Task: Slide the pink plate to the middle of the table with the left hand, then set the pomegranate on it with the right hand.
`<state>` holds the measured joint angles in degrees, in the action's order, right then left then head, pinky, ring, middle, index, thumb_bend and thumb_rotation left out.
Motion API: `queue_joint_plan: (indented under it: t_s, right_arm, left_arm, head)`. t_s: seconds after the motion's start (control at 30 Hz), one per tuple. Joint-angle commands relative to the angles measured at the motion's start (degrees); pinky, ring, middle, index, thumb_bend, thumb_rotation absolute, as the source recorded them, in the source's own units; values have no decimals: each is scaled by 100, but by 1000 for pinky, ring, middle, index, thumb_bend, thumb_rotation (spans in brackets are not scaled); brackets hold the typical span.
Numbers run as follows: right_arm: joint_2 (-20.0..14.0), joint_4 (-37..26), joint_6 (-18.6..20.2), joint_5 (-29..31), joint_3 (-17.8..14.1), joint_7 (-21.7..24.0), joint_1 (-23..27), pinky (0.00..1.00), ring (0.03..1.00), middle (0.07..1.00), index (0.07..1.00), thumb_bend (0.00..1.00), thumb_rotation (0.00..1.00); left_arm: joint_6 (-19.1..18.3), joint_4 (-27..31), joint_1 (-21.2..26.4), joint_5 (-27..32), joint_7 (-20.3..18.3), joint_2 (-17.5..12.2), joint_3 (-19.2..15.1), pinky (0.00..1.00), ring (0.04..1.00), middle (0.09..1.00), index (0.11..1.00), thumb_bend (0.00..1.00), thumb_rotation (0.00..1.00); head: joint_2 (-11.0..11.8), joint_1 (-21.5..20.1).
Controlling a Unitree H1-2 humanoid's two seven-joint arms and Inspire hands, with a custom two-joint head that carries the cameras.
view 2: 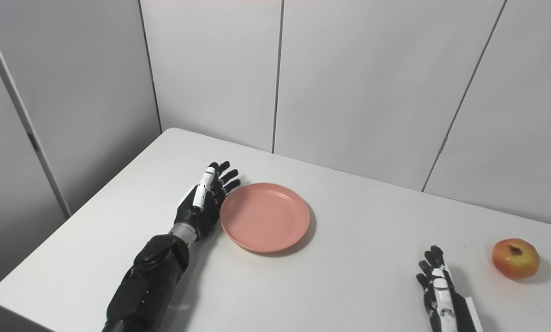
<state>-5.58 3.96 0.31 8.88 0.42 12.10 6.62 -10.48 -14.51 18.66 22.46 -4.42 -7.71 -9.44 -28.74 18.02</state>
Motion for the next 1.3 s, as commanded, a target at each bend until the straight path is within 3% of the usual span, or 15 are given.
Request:
queue_joint_plan:
  t_s: [0.0,0.2,0.77,1.27]
  right_arm:
    - [110,158,-278,17,33,-4,-58,1000,990,1000,1000,161,1000]
    - [169,166,-259,43,48,11,-53,1000,995,1000,1000,161,1000]
    - [347,106,-156,-312,217,-181,-17,975,971,999,1000,202,1000]
    - [438,81,-122,-457,296,-271,7,967,970,995,1000,232,1000]
  left_arm:
    - [-42,-11,199,-29,-208,57,127,963,962,960,961,385,1000]
    - [-273,70,135,-66,-343,294,436,926,930,931,932,383,1000]
    - [-829,834,-133,-15,-557,639,811,941,939,937,940,398,1000]
    - [-825,1027,-374,-151,-691,709,1072,966,965,976,966,399,1000]
  head:
    - [-34,-61]
    - [-130,-273]
    - [-466,-1192]
    - [-637,-1771]
